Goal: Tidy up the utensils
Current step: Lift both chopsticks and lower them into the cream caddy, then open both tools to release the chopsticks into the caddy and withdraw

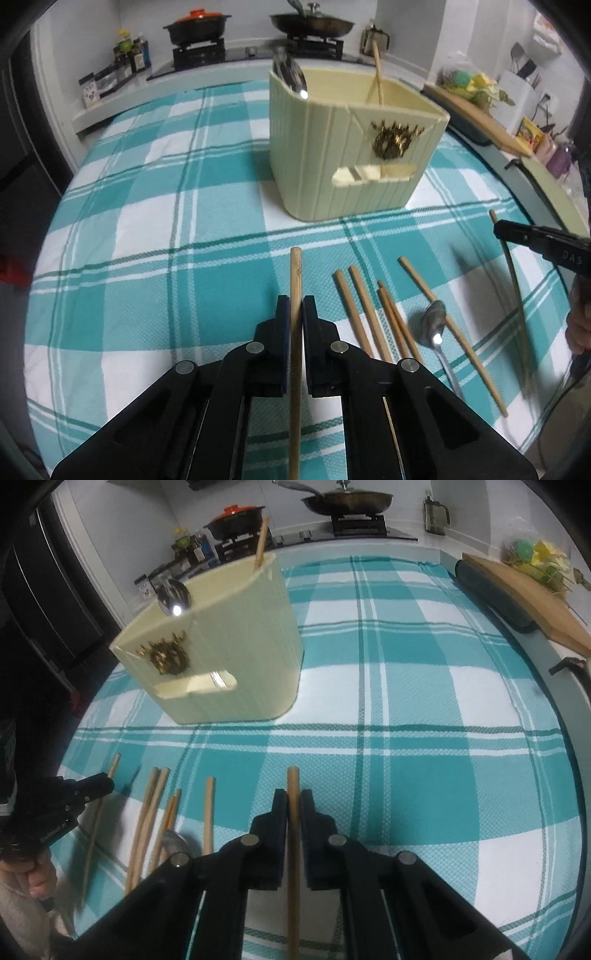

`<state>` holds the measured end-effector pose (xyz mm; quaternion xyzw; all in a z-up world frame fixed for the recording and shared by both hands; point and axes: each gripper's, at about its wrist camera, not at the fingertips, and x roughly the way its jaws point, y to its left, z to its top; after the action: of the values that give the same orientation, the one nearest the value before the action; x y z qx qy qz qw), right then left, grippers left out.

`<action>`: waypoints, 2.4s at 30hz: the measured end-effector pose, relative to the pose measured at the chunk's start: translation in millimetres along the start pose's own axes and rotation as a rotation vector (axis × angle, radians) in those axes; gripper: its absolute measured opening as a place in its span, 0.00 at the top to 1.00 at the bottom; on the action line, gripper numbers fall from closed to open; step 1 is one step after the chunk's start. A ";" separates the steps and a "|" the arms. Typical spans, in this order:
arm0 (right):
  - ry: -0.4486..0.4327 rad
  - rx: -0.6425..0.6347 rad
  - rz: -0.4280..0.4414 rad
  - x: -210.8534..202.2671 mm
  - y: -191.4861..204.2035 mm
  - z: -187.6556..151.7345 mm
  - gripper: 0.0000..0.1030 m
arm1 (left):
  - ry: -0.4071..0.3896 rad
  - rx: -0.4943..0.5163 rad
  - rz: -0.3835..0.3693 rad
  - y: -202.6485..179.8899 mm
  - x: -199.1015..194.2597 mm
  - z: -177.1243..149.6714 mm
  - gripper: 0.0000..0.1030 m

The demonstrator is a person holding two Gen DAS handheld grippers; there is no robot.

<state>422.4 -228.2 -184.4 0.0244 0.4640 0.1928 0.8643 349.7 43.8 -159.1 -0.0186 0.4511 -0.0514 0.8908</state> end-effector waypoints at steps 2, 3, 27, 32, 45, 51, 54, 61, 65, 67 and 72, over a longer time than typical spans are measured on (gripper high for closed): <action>-0.057 -0.002 0.018 -25.6 7.1 2.4 0.93 | -0.056 -0.014 -0.014 1.7 -26.5 2.6 0.95; -0.087 -0.008 0.028 -39.2 11.7 3.4 0.93 | -0.083 -0.018 -0.020 1.8 -39.0 3.2 0.95; -0.534 -0.153 0.036 -203.7 99.7 5.6 0.94 | -0.410 -0.099 -0.118 6.9 -164.6 20.2 0.96; -0.547 -0.174 0.035 -210.7 105.6 24.3 0.94 | -0.436 -0.094 -0.119 9.3 -172.0 47.7 0.96; -0.623 -0.184 0.028 -218.6 106.1 120.4 0.94 | -0.582 -0.111 -0.118 10.1 -188.7 168.5 0.96; -0.599 -0.187 0.019 -190.7 98.1 157.9 0.94 | -0.572 -0.104 -0.072 -0.4 -148.1 205.0 0.96; -0.538 -0.195 0.023 -165.8 94.5 168.9 0.94 | -0.520 -0.111 -0.069 -1.4 -116.3 212.1 0.96; -0.347 -0.214 0.025 -90.8 88.7 183.9 0.94 | -0.362 -0.155 -0.075 4.9 -36.3 214.7 0.96; -0.258 -0.198 0.038 -46.5 83.6 192.9 0.94 | -0.289 -0.156 -0.058 7.4 2.2 212.7 0.95; -0.232 -0.192 0.041 -28.1 81.3 195.9 0.93 | -0.261 -0.156 -0.048 8.2 14.4 210.7 0.95; -0.219 -0.110 0.058 -3.7 67.3 204.9 0.61 | -0.246 -0.174 -0.028 16.8 15.1 200.2 0.39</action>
<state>565.9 -139.2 -50.1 0.0113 0.3546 0.2391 0.9039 521.2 56.2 -54.0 -0.1085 0.3409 -0.0219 0.9335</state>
